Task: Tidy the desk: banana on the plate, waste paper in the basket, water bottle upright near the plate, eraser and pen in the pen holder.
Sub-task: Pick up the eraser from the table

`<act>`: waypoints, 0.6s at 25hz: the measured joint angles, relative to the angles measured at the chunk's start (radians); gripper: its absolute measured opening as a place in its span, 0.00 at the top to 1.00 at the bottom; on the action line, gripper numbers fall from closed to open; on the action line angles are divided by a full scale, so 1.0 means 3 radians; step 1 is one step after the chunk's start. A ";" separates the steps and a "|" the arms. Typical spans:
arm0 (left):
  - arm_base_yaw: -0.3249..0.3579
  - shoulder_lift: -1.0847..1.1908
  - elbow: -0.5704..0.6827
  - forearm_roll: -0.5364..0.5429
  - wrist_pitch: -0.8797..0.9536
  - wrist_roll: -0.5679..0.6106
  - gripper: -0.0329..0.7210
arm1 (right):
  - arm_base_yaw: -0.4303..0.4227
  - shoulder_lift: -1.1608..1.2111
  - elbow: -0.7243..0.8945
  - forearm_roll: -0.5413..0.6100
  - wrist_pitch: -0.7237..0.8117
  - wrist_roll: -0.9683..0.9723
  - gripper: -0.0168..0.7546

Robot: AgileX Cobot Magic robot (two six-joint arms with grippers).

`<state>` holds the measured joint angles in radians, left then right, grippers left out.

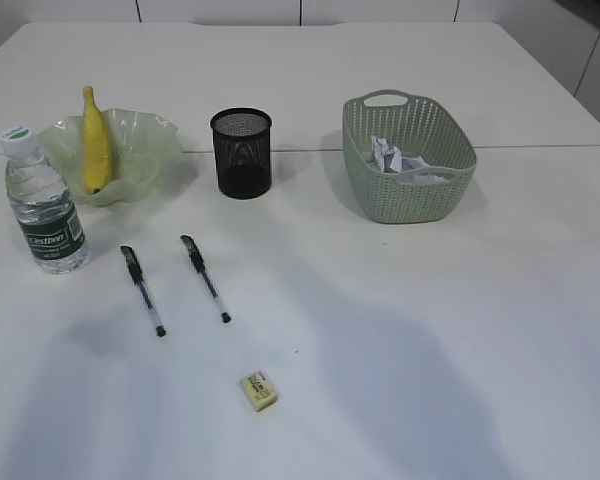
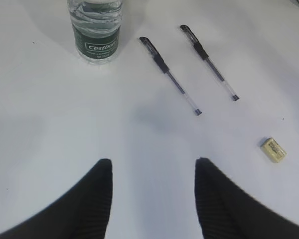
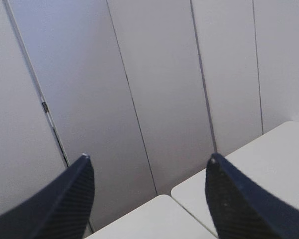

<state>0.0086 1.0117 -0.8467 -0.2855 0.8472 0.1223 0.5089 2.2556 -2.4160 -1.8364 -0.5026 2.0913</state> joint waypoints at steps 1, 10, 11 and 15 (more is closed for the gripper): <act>0.0000 0.0000 0.0000 0.0000 0.0000 0.0000 0.45 | -0.0054 -0.0035 0.0000 0.0000 -0.0035 0.0019 0.31; 0.0000 0.0000 0.0000 -0.0005 0.0000 0.0000 0.45 | -0.0567 -0.0280 -0.0003 0.0000 -0.0330 0.0097 0.33; 0.0000 0.0000 0.0000 -0.0005 0.0000 0.0000 0.45 | -0.0629 -0.0293 -0.0003 0.0000 -0.0371 0.0116 0.33; 0.0000 0.0000 0.0000 -0.0005 0.0000 0.0000 0.45 | -0.0840 -0.0341 -0.0008 0.0000 -0.0583 0.0263 0.33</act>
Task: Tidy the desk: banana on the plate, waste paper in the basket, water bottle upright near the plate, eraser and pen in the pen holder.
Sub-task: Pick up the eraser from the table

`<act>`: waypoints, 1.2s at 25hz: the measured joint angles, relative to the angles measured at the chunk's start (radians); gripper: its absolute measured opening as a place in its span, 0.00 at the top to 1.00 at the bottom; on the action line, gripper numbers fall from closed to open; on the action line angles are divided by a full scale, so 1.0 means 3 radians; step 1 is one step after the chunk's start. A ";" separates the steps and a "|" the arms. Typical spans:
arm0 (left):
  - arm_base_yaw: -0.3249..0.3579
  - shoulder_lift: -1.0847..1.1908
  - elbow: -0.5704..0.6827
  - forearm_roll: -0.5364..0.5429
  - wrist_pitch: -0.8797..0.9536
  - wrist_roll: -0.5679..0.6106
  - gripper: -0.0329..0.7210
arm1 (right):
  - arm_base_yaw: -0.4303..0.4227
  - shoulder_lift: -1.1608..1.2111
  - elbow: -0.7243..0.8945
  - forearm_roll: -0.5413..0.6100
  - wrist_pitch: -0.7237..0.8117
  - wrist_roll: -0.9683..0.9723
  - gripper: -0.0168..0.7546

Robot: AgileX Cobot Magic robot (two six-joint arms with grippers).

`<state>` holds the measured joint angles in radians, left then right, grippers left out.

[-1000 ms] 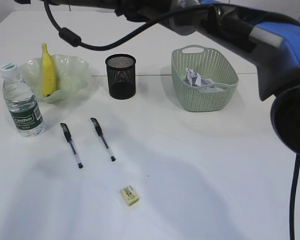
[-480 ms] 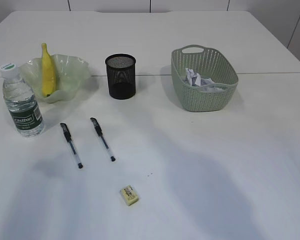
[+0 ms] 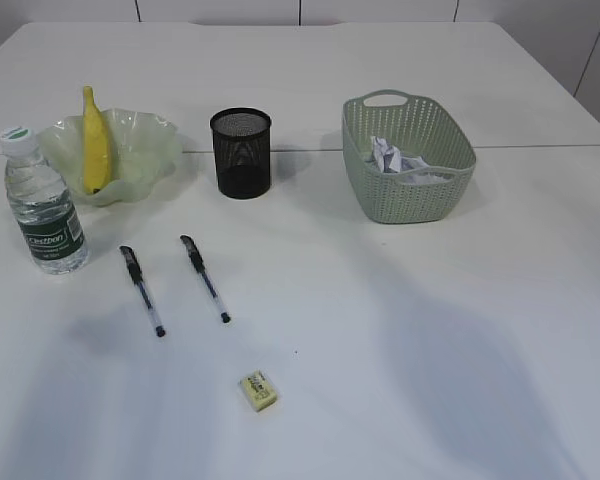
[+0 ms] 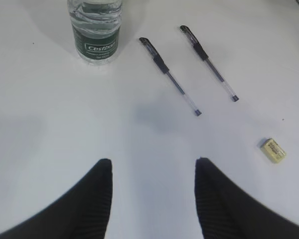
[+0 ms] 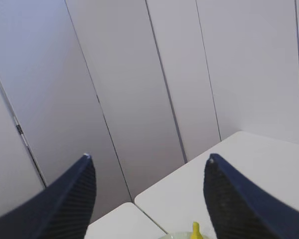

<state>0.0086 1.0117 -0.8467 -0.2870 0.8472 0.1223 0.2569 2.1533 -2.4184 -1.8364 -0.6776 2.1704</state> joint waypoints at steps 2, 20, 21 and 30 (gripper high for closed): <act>0.0000 0.0000 0.0000 0.0000 -0.0002 0.0000 0.45 | -0.0100 -0.0016 0.0000 0.0000 -0.0145 0.0048 0.33; 0.0000 0.0000 0.0000 0.0000 -0.0020 0.0000 0.45 | -0.0622 -0.0048 0.0000 0.0000 -0.1439 0.0506 0.33; 0.0000 0.0000 0.0000 0.0000 -0.0020 0.0000 0.45 | -0.0639 -0.0048 0.0000 0.0000 -0.1492 0.0547 0.33; 0.0000 0.0000 0.0000 0.0000 -0.0008 0.0000 0.45 | -0.0665 -0.0048 -0.0008 0.0000 -0.1702 0.0650 0.33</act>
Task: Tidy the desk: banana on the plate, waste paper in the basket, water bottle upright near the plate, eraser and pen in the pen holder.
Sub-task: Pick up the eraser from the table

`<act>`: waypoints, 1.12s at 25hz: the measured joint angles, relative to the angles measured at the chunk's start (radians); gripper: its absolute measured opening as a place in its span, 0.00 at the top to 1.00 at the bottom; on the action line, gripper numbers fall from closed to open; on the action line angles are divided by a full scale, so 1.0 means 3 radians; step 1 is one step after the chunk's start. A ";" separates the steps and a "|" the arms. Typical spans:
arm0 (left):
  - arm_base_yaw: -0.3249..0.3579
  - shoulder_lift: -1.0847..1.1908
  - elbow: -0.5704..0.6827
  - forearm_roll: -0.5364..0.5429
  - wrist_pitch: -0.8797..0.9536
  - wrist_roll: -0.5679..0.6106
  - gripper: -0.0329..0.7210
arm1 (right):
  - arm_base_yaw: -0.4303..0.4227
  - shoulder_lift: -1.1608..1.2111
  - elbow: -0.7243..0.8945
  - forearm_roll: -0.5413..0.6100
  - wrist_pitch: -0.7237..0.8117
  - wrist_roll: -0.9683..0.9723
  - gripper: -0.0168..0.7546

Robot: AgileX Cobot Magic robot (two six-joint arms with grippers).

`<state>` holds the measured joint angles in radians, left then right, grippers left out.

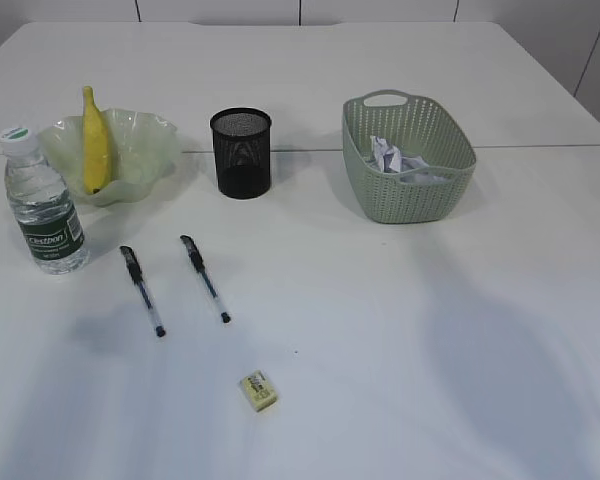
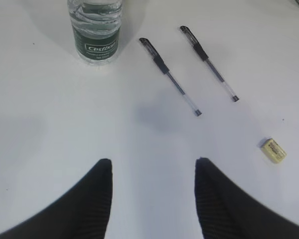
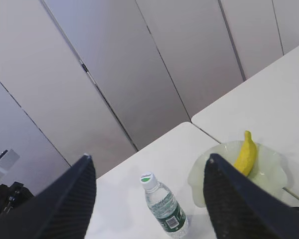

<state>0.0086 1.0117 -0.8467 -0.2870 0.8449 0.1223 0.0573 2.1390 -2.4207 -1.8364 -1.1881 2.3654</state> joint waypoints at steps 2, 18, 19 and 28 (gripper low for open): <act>0.0000 0.0000 0.0000 0.0000 0.0000 0.0000 0.45 | 0.0000 0.0000 0.0000 0.0000 -0.0008 0.0000 0.33; 0.0000 0.0000 0.0000 0.0000 0.0041 0.0000 0.46 | -0.0004 -0.0002 0.0000 0.0000 -0.0041 0.0030 0.33; 0.0000 0.0000 0.0000 0.0000 0.0048 0.0000 0.46 | -0.0004 -0.0002 0.0000 0.0000 -0.0041 0.0030 0.33; 0.0000 0.0000 0.0000 0.0000 0.0048 0.0000 0.48 | -0.0004 -0.0002 0.0000 0.0000 -0.0041 0.0037 0.33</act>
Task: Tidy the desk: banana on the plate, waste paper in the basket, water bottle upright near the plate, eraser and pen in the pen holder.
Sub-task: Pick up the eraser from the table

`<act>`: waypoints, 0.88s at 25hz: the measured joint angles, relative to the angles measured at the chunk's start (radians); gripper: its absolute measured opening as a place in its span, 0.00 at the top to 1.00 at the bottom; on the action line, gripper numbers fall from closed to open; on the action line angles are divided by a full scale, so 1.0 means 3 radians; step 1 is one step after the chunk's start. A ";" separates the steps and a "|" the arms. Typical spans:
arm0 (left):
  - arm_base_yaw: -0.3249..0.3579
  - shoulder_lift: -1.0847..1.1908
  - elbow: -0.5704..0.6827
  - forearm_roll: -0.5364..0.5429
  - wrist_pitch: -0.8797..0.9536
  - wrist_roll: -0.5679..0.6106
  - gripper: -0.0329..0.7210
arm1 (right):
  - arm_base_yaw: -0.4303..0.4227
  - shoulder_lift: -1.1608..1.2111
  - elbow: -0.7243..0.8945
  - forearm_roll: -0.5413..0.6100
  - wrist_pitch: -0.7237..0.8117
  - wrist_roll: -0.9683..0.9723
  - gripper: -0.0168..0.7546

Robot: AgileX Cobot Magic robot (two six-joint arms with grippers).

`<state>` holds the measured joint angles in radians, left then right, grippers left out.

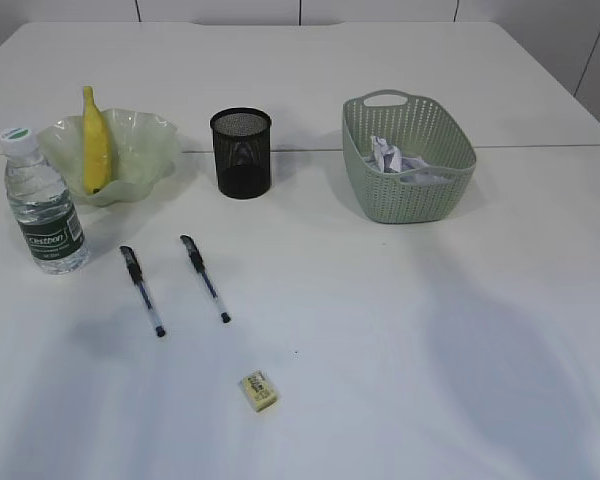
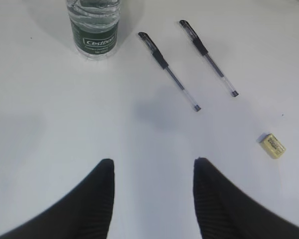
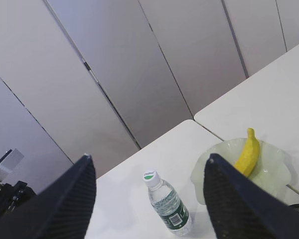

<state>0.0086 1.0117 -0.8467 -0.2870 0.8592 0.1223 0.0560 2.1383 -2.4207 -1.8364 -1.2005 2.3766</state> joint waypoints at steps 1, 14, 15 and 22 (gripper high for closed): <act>0.0000 0.0000 0.0000 0.0000 0.0000 0.0000 0.48 | 0.0000 0.0000 0.0000 0.0000 0.0000 0.0000 0.33; 0.0000 0.0000 0.0000 0.0000 0.0005 0.0000 0.53 | 0.0000 0.0000 0.0000 0.0000 0.0000 0.0000 0.33; 0.0000 0.0000 0.0000 0.0000 0.0005 0.0000 0.53 | 0.0000 0.0000 0.0000 0.0000 0.0000 0.0000 0.33; 0.0000 0.0000 0.0000 0.0000 0.0005 0.0000 0.54 | 0.0000 0.0000 0.0000 0.0000 0.0000 0.0000 0.33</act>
<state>0.0086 1.0117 -0.8467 -0.2870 0.8608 0.1223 0.0560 2.1383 -2.4207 -1.8364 -1.2005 2.3766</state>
